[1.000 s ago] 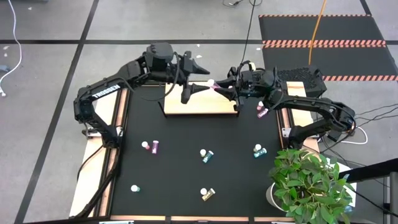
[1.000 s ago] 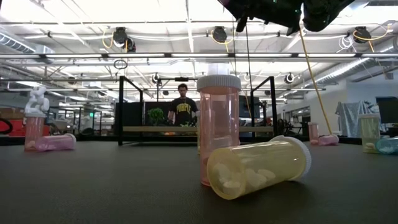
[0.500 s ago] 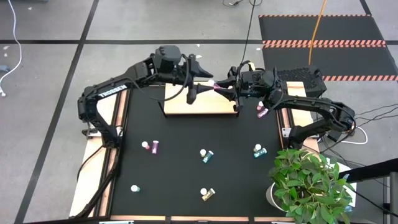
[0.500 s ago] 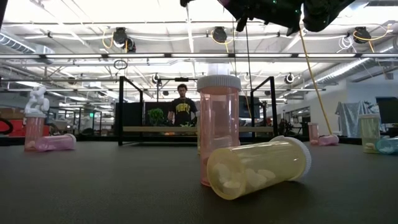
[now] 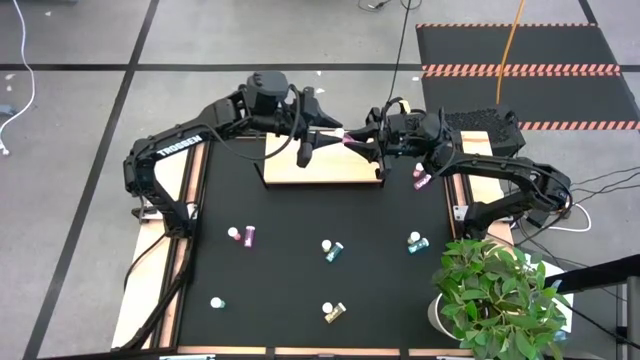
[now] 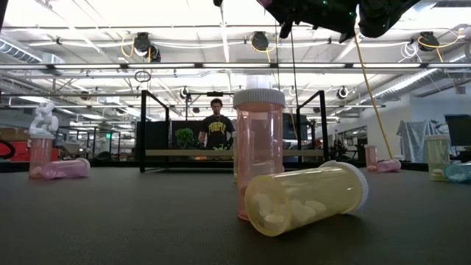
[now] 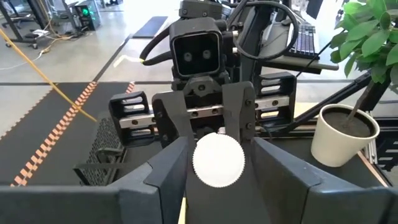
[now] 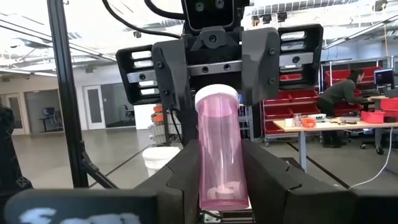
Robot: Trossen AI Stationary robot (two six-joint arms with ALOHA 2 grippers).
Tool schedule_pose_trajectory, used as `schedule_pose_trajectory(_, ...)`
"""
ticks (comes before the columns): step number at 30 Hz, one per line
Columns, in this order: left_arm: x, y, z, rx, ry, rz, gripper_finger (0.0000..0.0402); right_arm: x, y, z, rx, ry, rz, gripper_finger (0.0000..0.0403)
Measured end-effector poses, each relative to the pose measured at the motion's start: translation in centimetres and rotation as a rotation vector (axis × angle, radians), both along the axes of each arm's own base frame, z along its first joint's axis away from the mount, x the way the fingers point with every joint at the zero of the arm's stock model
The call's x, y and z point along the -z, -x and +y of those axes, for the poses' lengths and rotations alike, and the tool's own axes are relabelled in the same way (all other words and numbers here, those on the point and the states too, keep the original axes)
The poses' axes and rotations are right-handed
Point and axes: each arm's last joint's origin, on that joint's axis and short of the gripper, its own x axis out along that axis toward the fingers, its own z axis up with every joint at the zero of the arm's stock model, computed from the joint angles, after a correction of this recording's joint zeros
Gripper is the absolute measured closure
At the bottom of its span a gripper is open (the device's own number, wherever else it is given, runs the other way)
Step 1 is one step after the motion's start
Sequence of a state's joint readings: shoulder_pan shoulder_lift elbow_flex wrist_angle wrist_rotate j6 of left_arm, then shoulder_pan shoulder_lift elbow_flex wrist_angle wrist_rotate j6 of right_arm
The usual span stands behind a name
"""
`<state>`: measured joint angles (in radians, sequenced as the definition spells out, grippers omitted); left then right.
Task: Pick and place medicine bottles onto shelf by color
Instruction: Put the top left pink pill bottle on the shelf
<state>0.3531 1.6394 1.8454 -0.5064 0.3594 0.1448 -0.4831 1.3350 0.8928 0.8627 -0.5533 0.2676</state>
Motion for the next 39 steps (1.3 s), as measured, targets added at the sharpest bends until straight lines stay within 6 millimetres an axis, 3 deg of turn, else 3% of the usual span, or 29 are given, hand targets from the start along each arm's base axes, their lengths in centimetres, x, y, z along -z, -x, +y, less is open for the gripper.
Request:
schedule_pose_trajectory(29, 0.51, -0.29, 0.12, -0.009, 0.019, 0.026, 0.0229, 0.00, 0.00, 0.00, -0.005, -0.020, 0.002, 0.0303)
schedule_pose_trajectory(39, 0.50, -0.29, 0.13, -0.016, 0.028, 0.026, 0.0290, 0.00, 0.00, 0.00, -0.006, -0.027, 0.002, 0.0303)
